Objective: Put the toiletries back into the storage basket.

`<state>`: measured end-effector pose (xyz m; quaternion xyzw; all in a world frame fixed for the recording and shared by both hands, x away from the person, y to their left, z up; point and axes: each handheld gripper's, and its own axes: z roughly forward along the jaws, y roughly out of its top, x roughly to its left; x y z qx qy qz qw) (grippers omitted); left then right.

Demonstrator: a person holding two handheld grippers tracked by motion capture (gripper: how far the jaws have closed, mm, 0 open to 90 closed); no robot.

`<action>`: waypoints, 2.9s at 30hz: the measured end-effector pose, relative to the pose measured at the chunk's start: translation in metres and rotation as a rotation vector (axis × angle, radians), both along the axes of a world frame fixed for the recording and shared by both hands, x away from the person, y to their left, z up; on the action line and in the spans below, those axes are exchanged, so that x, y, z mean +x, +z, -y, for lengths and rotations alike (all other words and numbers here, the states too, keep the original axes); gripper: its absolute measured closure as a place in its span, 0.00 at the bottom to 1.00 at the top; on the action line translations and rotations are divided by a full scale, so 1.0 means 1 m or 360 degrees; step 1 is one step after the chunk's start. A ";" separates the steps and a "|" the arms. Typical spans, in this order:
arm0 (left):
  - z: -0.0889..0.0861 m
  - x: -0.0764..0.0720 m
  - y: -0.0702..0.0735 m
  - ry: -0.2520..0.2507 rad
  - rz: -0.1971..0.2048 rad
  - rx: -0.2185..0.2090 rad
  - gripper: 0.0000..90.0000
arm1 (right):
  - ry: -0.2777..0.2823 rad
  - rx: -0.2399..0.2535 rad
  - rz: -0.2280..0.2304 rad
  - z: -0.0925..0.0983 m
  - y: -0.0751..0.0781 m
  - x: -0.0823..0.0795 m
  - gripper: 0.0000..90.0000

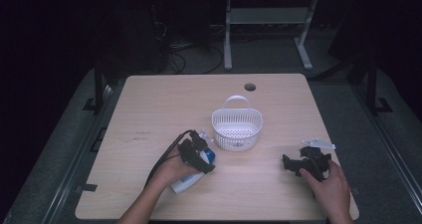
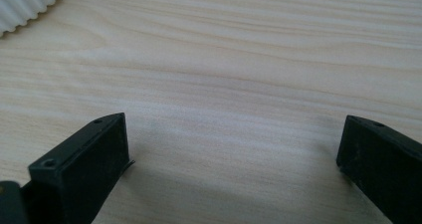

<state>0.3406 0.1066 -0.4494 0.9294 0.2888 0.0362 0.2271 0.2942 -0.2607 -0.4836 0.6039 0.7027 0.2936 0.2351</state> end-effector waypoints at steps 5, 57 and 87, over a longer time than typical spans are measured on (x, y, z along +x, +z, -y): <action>0.001 -0.001 -0.001 -0.0005 0.0011 0.0048 0.16 | -0.0001 0.0000 0.0000 0.000 0.000 0.000 0.00; -0.004 -0.007 0.015 -0.0120 0.0016 -0.0089 0.40 | -0.0001 0.0001 -0.0001 0.000 0.000 0.000 0.00; -0.062 -0.008 0.053 -0.0184 0.0126 -0.0635 0.41 | 0.0000 0.0001 0.0000 0.000 0.000 0.000 0.00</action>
